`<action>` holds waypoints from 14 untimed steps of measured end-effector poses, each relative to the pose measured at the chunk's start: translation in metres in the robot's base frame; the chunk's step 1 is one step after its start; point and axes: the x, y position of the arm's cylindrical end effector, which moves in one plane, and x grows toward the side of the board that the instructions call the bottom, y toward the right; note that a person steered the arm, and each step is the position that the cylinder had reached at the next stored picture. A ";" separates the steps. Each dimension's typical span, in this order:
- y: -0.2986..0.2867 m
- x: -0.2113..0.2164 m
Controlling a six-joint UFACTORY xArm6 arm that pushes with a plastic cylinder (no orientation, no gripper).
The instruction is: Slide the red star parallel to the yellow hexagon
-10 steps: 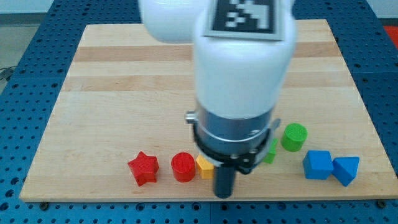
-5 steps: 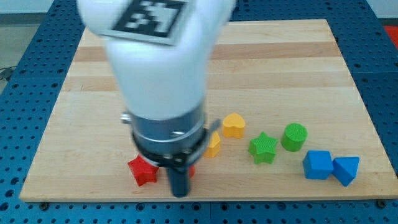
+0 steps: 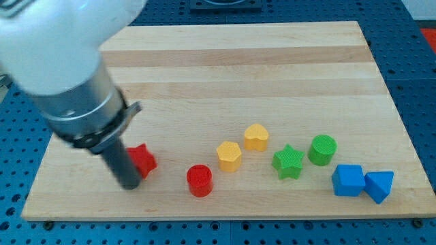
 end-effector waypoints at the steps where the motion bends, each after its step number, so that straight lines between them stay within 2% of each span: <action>1: 0.057 -0.006; 2: 0.058 -0.006; 4: -0.042 -0.002; 5: -0.053 -0.032; 6: -0.032 -0.082; 7: -0.025 -0.079; 8: 0.012 -0.074; 9: 0.015 -0.077; 10: 0.002 -0.077; 11: -0.027 -0.095; 12: -0.060 -0.086; 13: -0.063 -0.057; 14: -0.048 -0.057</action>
